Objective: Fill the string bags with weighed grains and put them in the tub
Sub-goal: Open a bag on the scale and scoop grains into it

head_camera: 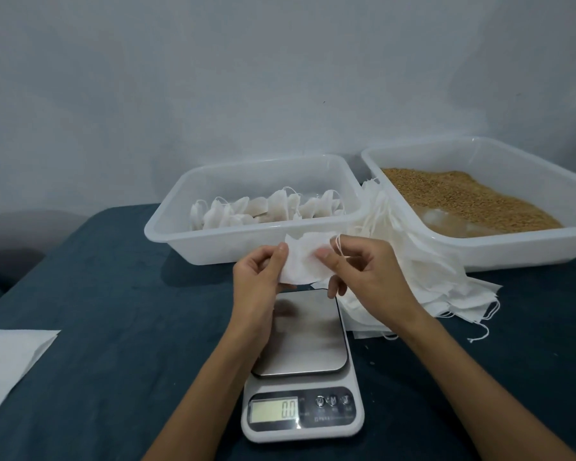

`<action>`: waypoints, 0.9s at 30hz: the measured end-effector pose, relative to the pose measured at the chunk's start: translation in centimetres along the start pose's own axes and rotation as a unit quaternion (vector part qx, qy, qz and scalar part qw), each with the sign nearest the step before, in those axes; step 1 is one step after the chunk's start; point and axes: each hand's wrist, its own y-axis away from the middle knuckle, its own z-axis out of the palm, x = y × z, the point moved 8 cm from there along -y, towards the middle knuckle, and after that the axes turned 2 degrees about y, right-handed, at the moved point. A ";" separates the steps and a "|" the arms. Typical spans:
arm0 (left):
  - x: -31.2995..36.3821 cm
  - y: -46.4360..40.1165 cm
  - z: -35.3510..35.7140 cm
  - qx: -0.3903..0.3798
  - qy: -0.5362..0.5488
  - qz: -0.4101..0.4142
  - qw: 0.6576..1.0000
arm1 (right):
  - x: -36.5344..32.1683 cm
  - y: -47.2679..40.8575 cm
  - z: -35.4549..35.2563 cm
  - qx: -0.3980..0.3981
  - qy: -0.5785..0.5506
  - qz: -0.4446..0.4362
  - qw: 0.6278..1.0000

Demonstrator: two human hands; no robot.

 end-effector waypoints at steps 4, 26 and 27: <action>0.1 0.0 -0.3 0.021 0.013 0.001 1.000 | 0.1 0.0 -1.0 0.052 -0.022 0.003 0.998; 3.2 4.7 2.7 -0.193 -0.293 0.181 0.918 | -6.1 -1.0 1.9 -0.239 0.165 0.107 0.951; 3.1 4.7 2.6 -0.203 -0.271 0.170 0.926 | -6.7 -1.2 1.8 -0.248 0.185 0.109 0.945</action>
